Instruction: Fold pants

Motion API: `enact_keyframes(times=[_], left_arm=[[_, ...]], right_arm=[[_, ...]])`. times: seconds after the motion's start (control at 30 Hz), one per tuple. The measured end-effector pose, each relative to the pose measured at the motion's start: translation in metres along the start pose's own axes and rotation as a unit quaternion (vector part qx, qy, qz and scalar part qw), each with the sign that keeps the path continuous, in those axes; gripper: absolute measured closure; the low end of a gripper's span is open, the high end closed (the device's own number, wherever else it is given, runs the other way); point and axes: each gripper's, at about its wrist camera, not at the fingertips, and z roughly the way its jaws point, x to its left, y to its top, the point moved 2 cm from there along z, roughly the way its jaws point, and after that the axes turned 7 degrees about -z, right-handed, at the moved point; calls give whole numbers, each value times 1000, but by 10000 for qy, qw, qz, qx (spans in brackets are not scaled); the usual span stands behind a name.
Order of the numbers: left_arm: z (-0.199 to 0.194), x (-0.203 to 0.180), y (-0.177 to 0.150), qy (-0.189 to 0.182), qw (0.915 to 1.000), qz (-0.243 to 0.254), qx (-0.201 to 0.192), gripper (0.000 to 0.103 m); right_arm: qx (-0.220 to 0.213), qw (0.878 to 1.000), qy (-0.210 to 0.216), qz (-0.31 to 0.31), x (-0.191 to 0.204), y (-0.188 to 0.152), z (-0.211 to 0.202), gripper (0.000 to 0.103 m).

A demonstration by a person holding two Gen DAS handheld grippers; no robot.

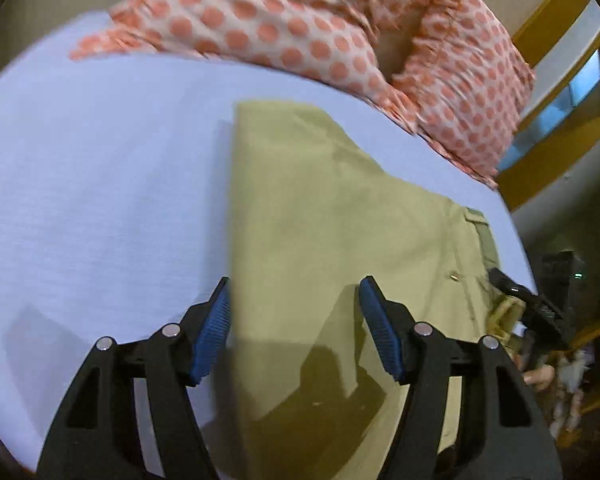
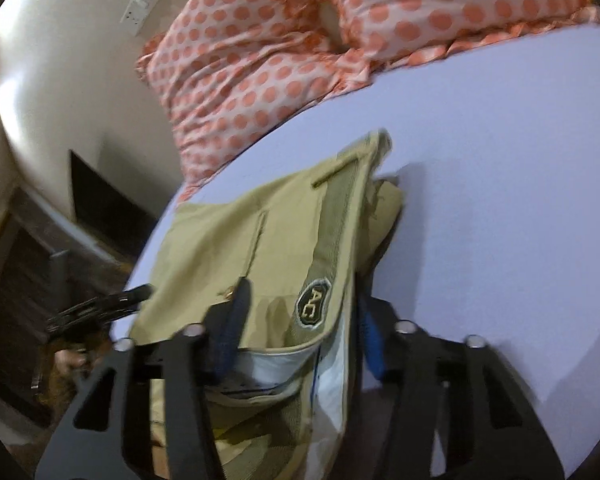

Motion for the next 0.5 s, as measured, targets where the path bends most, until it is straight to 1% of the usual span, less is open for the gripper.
enact_keyframes(times=[0.03,0.07,0.1,0.13,0.17,0.2,0.23,0.3,0.33,0.4,0.47,0.5], left_arm=[[1,-1,0,-102,9999,19,-42,36],[3,-1,4,-184,9998,-21,-11,37],[4,3,6,-267,9995,-154,52,55],[5,3,6,-296,9993,-208,74,82],[6,4,8,-343,9991,-227,120,95],[6,3,11,-365,9990,-213,133,95],[7,-2,16,-284,9994,-135,124,95],[9,-15,30,-80,9999,83,21,96],[9,-22,39,-36,9998,166,-68,96],[8,-36,59,-84,9992,242,-315,96],[15,-51,85,74,9972,297,-680,96],[23,-56,96,222,9964,316,-753,95]], right_arm=[[49,9999,85,34,-1,0,2,71],[127,9992,298,213,-6,0,3,80],[208,9976,521,416,-11,1,5,83],[249,9958,681,553,-13,3,6,85],[260,9944,797,638,-14,6,6,86],[254,9931,923,680,-12,14,5,87],[240,9931,945,649,-9,20,3,87],[168,9945,920,466,1,40,1,89],[102,9954,894,325,7,53,0,90],[-70,9975,696,75,12,79,-1,92],[-228,9991,357,-11,7,101,3,93],[-244,9996,103,4,0,110,8,93]])
